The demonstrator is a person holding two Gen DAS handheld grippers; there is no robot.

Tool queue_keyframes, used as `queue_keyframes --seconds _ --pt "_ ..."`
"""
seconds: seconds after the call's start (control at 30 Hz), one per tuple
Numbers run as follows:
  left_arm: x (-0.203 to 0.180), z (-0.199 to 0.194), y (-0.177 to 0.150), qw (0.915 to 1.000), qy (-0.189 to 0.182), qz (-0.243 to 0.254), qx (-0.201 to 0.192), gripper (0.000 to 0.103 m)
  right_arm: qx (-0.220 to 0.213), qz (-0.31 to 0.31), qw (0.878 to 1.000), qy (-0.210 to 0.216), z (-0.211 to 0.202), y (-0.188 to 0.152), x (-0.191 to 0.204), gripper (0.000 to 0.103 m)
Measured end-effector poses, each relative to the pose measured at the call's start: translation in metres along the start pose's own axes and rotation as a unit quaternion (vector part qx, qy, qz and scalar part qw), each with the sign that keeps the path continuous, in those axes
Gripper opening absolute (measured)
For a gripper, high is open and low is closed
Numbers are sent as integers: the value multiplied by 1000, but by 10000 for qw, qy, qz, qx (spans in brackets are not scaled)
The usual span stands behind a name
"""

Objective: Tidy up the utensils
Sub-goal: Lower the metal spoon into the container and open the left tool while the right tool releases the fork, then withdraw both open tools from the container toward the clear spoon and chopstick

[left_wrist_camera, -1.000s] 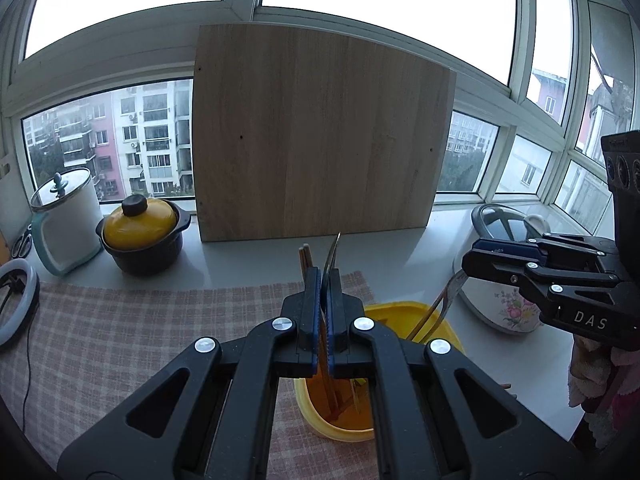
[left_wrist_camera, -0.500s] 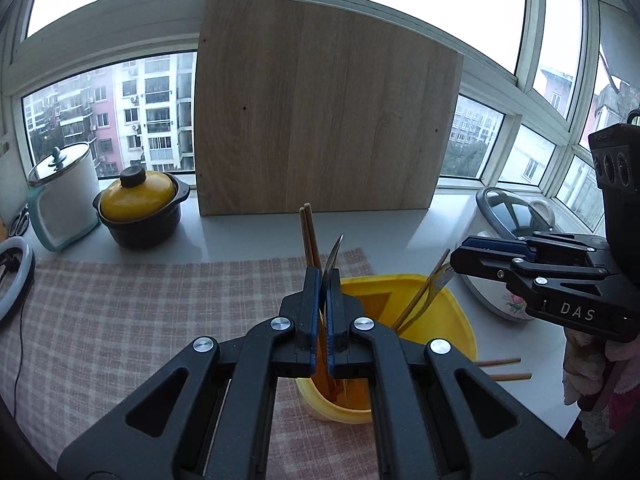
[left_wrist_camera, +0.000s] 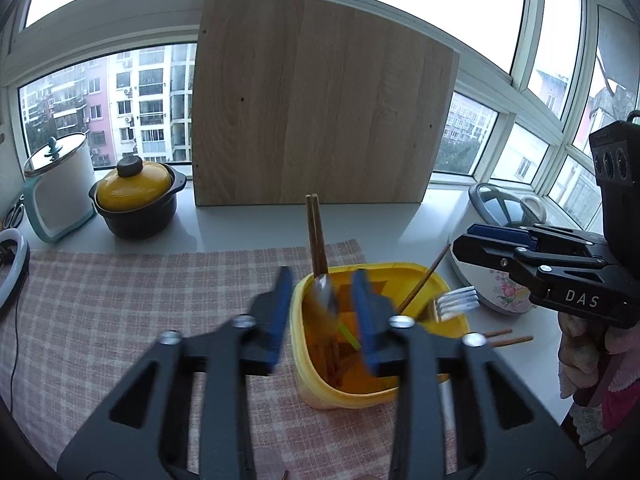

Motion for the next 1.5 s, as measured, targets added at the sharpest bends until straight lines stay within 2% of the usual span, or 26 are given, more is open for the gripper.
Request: queue_keyframes --seconds 0.03,0.1,0.47,0.77,0.87,0.97,1.2,1.5 --pt "1 -3 0 10000 3 4 -11 36 -34 12 10000 -25 -2 0 0 47" --pt "3 -7 -1 10000 -5 -3 -24 36 -111 50 9999 -55 -6 1 0 52" --pt "24 -37 -13 9999 118 43 -69 36 -378 143 9992 -44 -34 -2 15 56" --pt "57 -67 -53 9993 297 -41 229 36 -474 175 9985 212 -60 -18 39 60" --pt "63 -75 -72 9988 288 -82 389 36 -385 146 9985 365 -65 -31 49 62" --pt "65 -80 -94 9979 275 -102 576 36 -230 36 9983 541 -67 -51 65 69" --pt "58 -77 -153 9923 7 -316 1202 36 212 -272 9980 530 -53 -98 86 71" --pt "21 -60 -203 9796 -624 -507 1841 36 752 307 9961 344 -19 -149 71 71"
Point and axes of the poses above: each gripper's, at about its wrist camera, not at the fingertips, and z roughly the way its jaws point, x to its left, y to its top, the point moved 8 cm from there along z, roughly the way its jaws point, and after that the axes turned 12 degrees about z, right-handed, at the moved point
